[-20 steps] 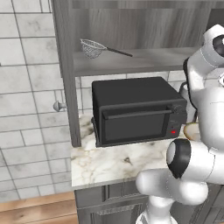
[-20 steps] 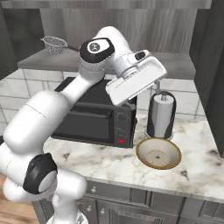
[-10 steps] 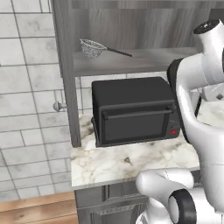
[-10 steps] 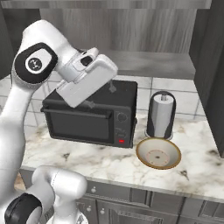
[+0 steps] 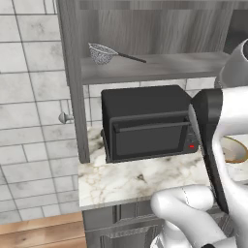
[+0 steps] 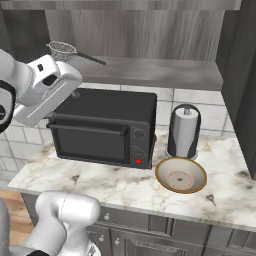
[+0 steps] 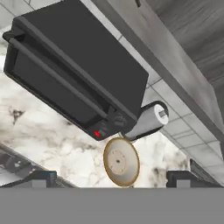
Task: Open the cabinet and setup a tea strainer by placing it in the bowl upright.
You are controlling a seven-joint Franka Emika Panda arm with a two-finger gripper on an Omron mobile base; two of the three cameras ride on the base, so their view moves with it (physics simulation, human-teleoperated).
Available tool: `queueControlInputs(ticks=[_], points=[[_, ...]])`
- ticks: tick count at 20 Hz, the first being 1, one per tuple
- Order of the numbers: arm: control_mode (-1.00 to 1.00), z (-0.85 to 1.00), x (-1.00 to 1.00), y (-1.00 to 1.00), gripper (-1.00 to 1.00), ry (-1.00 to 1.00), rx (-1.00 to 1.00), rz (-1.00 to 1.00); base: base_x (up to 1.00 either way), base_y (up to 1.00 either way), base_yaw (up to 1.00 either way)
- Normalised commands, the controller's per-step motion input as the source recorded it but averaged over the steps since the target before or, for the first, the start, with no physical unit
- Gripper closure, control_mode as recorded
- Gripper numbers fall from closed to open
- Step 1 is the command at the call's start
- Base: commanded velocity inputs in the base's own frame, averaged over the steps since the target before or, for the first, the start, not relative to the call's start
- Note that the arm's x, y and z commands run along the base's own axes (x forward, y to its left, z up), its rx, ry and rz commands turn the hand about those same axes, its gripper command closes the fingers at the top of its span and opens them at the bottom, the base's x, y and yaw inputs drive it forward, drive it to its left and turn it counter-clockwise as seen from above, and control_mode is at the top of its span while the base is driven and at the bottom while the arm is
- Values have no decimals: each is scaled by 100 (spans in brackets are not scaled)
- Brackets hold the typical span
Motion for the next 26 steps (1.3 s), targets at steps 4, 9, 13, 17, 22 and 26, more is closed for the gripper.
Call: queueControlInputs(ticks=[4,9,13,17,22,26], points=[[-100,12,-20,52,-100,-7,23,43,0,0,0],[-100,36,-2,28,-100,0,14,65,0,0,0],[-100,48,15,18,-100,3,3,81,0,0,0],[-100,-1,29,2,-100,-2,2,69,0,0,0],[-100,-17,56,18,-100,-42,14,44,0,0,0],[-100,0,46,49,-100,-49,1,-4,0,0,0]])
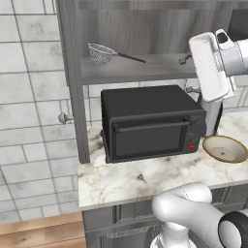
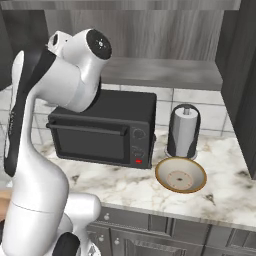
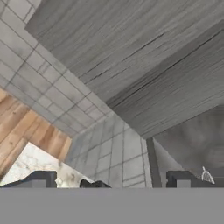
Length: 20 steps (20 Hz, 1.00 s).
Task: Open the cabinet and setup a tea strainer by placing it in the bowl upright.
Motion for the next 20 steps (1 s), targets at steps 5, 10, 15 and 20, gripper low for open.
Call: queueControlInputs(ticks=[5,10,15,20], points=[[-100,0,16,48,-100,-28,1,-37,0,0,0],[-100,5,0,28,-100,-9,0,-22,0,0,0],[-100,21,19,7,-100,4,-3,-17,0,0,0],[-100,20,32,5,-100,9,-5,-21,0,0,0]])
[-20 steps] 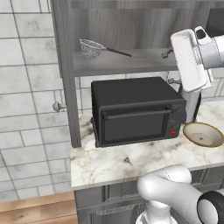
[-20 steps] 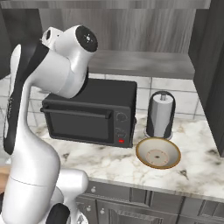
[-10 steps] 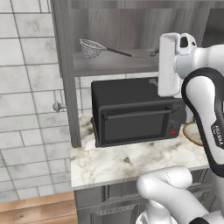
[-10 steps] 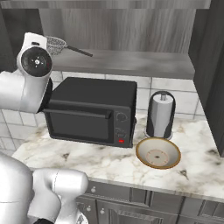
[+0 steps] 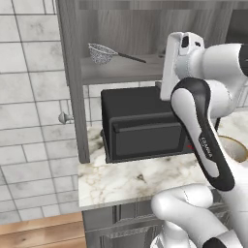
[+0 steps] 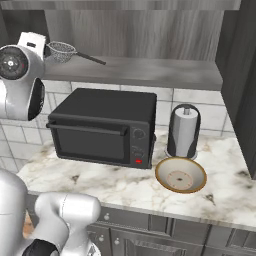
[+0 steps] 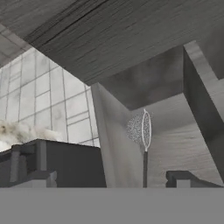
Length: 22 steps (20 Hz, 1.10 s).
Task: Open the cabinet and setup a tea strainer by placing it in the bowl upright.
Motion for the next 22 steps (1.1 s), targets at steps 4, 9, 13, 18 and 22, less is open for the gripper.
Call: queueControlInputs(ticks=[4,9,13,18,22], points=[[-100,0,32,24,-100,11,-3,-27,0,0,0],[-100,0,27,37,-100,9,-1,-21,0,0,0],[-100,0,5,5,-100,1,0,-8,0,0,0],[-100,0,20,0,-100,0,0,0,0,0,0],[-100,0,43,2,-100,0,0,0,0,0,0]])
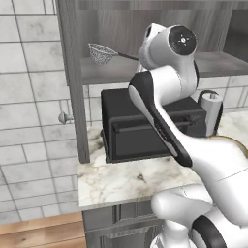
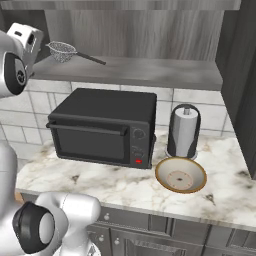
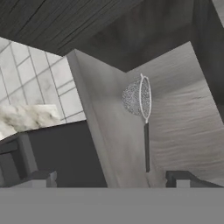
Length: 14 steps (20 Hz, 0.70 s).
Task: Open the cabinet and setup a tea strainer by placing it in the bowl upright.
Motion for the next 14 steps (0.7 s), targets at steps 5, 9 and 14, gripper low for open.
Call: queueControlInputs(ticks=[5,9,14], points=[[-100,0,36,14,-100,0,0,0,0,0,0],[-100,0,30,22,-100,0,-4,0,0,0,0],[-100,0,34,3,-100,8,-7,-10,0,0,0]])
